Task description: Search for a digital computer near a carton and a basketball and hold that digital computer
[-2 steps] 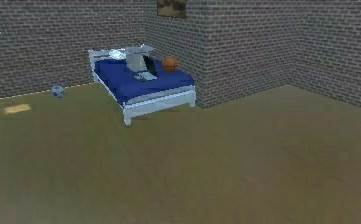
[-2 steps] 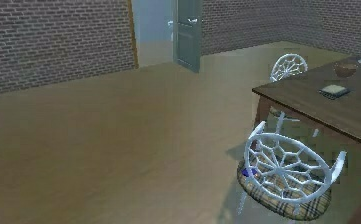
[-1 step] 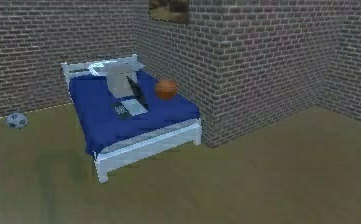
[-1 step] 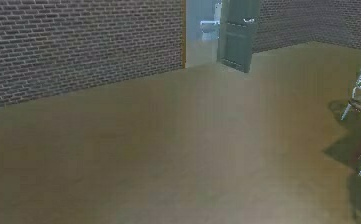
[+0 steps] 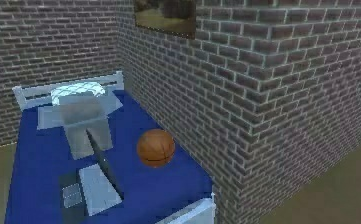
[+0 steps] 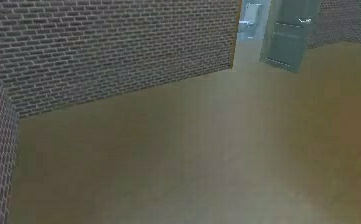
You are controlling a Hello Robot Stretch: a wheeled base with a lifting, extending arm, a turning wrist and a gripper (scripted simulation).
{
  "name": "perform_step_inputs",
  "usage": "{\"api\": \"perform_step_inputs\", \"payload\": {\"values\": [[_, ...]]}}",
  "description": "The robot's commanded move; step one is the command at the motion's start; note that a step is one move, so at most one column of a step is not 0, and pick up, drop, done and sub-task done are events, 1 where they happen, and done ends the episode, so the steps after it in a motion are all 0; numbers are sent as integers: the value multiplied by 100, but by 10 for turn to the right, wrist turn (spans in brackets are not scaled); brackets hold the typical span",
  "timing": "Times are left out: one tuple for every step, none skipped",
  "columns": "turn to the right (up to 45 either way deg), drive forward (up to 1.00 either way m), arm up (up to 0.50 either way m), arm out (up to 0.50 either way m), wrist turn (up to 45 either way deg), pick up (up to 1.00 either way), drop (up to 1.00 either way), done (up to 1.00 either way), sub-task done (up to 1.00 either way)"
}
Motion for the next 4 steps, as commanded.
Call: {"api": "perform_step_inputs", "payload": {"values": [[-450,0,0,0,0,0,0,0,0],[-450,0,0,0,0,0,0,0,0],[-270,0,0,0,0,0,0,0,0],[0,0,50,0,0,0,0,0,0]]}}
